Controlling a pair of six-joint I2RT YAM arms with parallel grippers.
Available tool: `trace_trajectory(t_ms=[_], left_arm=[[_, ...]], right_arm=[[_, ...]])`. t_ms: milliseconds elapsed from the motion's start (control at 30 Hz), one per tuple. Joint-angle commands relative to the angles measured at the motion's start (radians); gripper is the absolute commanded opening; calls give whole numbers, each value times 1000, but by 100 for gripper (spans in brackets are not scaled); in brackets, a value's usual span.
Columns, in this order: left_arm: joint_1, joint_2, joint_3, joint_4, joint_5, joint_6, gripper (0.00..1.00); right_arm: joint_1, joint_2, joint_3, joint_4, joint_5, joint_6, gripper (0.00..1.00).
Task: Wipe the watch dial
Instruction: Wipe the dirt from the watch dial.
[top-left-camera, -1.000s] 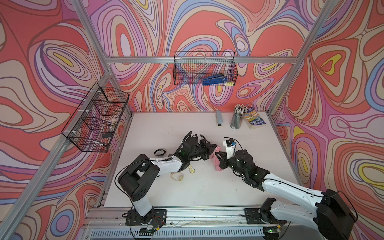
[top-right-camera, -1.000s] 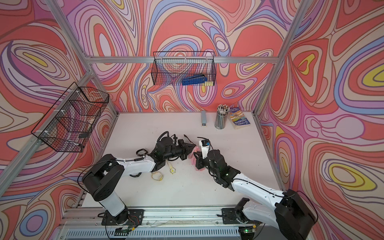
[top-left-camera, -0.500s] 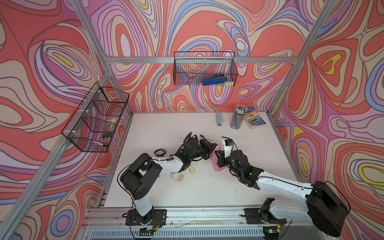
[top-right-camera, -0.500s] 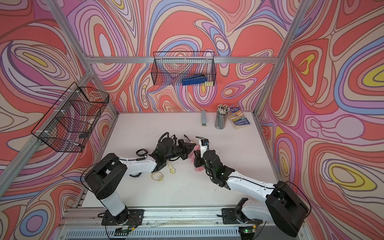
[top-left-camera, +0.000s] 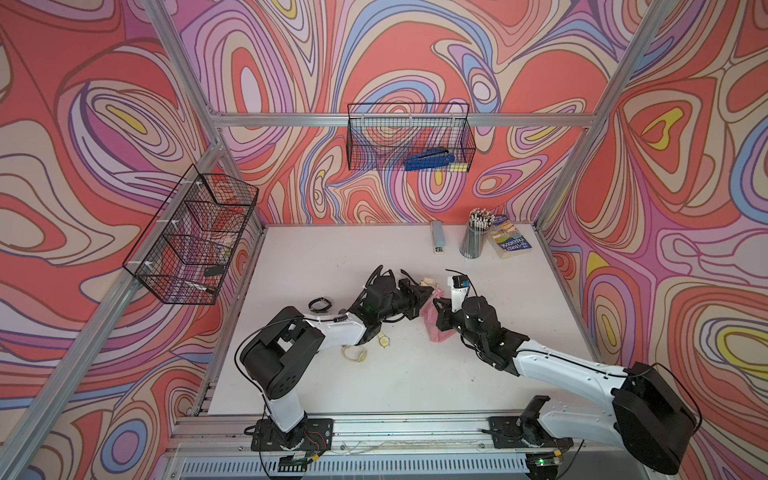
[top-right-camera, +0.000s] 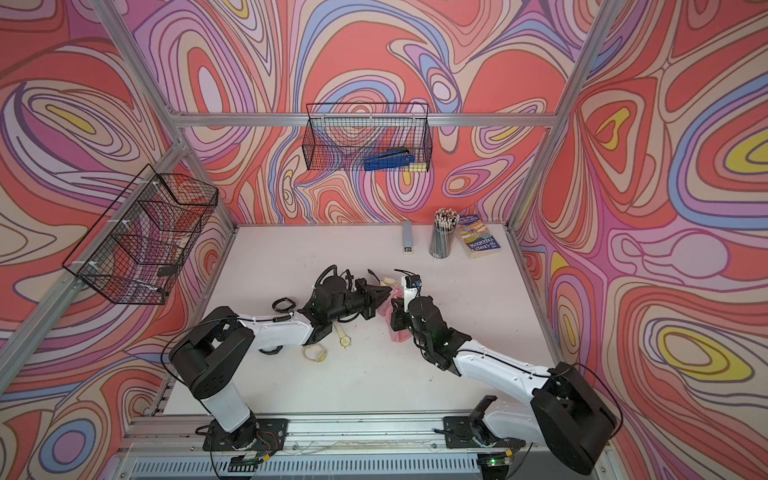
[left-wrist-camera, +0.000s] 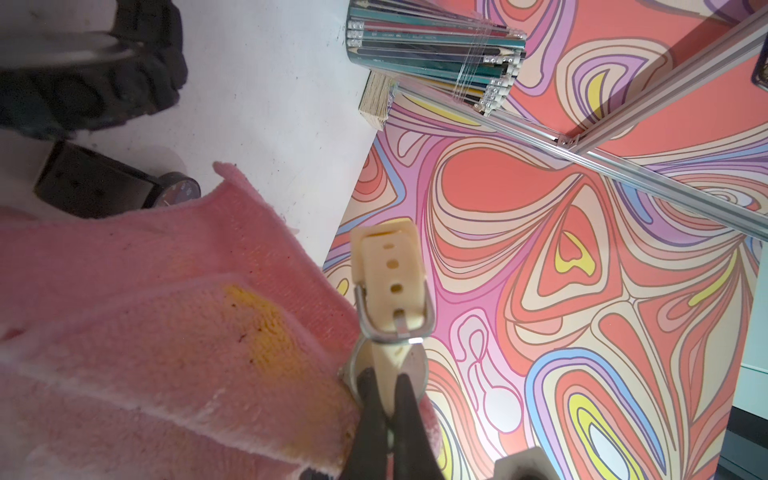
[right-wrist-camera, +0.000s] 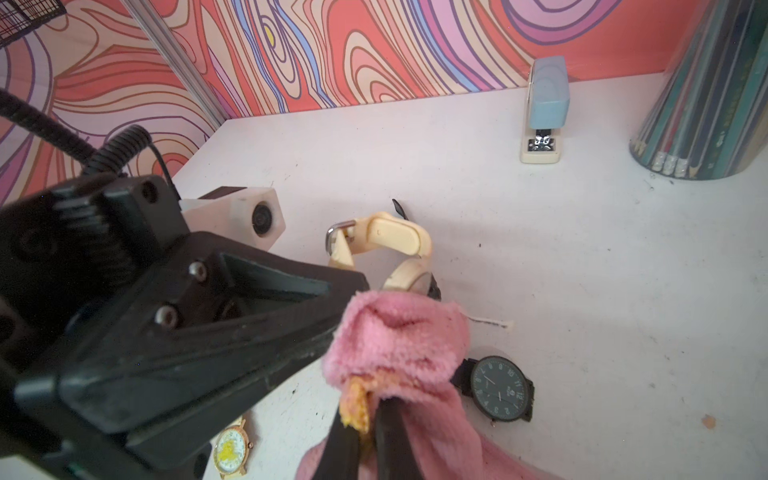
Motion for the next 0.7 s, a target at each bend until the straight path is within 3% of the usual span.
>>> trace_trajectory(t_ms=[0, 667], left_arm=[[-27, -22, -34, 0, 88, -22, 0], [-16, -1, -35, 29, 108, -42, 0]], right_arm=[[-40, 5, 58, 56, 26, 6, 0], [-98, -16, 42, 26, -85, 11, 0]])
